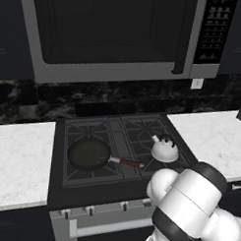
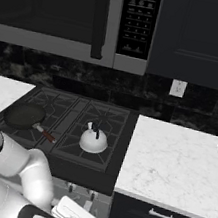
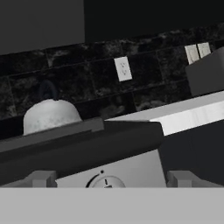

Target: Pick the kettle from the counter and place it on a stove burner. Then turn the burner on.

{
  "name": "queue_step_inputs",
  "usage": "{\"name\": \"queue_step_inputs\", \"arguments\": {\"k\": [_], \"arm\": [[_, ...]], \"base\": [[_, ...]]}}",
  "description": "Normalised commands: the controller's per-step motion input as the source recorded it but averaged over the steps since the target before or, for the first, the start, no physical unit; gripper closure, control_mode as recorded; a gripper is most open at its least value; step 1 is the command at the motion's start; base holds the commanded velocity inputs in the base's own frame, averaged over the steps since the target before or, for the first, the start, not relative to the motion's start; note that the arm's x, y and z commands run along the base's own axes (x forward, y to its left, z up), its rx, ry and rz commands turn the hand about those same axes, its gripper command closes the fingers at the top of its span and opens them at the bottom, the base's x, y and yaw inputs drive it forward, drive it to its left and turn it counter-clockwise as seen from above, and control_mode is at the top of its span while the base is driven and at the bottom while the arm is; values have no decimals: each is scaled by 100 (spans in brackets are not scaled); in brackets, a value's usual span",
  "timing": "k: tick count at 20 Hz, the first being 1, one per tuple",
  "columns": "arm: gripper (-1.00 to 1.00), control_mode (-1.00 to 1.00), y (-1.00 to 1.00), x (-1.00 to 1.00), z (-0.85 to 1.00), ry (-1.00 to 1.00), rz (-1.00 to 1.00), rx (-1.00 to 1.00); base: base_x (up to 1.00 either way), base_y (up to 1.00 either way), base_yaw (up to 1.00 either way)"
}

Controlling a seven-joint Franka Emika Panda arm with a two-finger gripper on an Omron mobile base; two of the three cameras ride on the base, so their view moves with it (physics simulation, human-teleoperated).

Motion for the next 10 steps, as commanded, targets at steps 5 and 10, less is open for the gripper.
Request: {"name": "queue_step_inputs", "arguments": {"k": [5,10], "arm": [[-100,-100,1,23,-18,0,0,-6],[-100,-100,17,31,-18,0,0,-6]], "base": [[0,0,0],[0,0,0]]}}
